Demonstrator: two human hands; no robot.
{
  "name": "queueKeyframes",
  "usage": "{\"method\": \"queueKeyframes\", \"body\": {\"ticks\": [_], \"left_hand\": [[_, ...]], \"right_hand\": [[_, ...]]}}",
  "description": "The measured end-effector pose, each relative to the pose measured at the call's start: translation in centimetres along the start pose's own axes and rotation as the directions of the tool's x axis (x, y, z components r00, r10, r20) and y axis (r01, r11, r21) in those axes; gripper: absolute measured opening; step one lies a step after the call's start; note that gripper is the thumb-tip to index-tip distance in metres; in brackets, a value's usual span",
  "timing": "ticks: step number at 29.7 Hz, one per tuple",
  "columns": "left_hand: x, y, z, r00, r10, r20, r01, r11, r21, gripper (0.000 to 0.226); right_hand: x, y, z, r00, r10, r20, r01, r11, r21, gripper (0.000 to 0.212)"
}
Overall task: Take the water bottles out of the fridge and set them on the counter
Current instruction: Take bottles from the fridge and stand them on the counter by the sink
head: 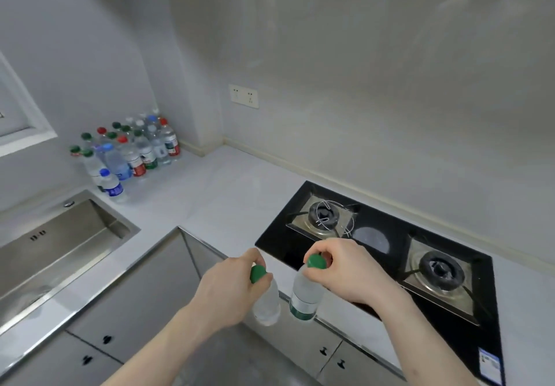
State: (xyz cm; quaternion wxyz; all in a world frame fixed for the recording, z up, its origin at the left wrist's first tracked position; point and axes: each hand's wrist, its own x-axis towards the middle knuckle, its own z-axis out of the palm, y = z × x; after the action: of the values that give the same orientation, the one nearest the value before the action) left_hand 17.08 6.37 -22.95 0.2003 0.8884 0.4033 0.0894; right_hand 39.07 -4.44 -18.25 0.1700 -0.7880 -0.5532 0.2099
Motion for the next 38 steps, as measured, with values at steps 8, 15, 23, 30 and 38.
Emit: {"method": "queueKeyframes", "body": {"ticks": [8, 15, 23, 30, 38], "left_hand": [[0.8, -8.8, -4.7, 0.999, -0.028, -0.042, 0.030, 0.999, 0.029, 0.022], [1.1, -15.0, -8.1, 0.990, -0.120, -0.068, 0.120, 0.993, -0.007, 0.020], [3.5, -19.7, -10.3, 0.964, -0.241, -0.108, 0.241, 0.970, -0.014, 0.016], [8.5, -23.6, -12.2, 0.933, -0.328, -0.146, 0.337, 0.941, 0.037, 0.018], [15.9, -27.2, -14.9, 0.899, -0.402, -0.174, 0.409, 0.913, 0.003, 0.020]], "right_hand": [[6.6, -8.4, 3.1, 0.998, -0.061, 0.018, 0.061, 0.998, -0.014, 0.016], [12.2, -14.0, 5.6, 0.990, -0.121, 0.067, 0.121, 0.993, 0.003, 0.015], [18.6, -17.9, 6.6, 0.970, -0.197, 0.143, 0.197, 0.980, 0.016, 0.017], [26.6, -20.7, 7.1, 0.949, -0.254, 0.187, 0.253, 0.967, 0.031, 0.020], [36.7, -23.3, 6.0, 0.916, -0.333, 0.222, 0.334, 0.942, 0.032, 0.023]]}}
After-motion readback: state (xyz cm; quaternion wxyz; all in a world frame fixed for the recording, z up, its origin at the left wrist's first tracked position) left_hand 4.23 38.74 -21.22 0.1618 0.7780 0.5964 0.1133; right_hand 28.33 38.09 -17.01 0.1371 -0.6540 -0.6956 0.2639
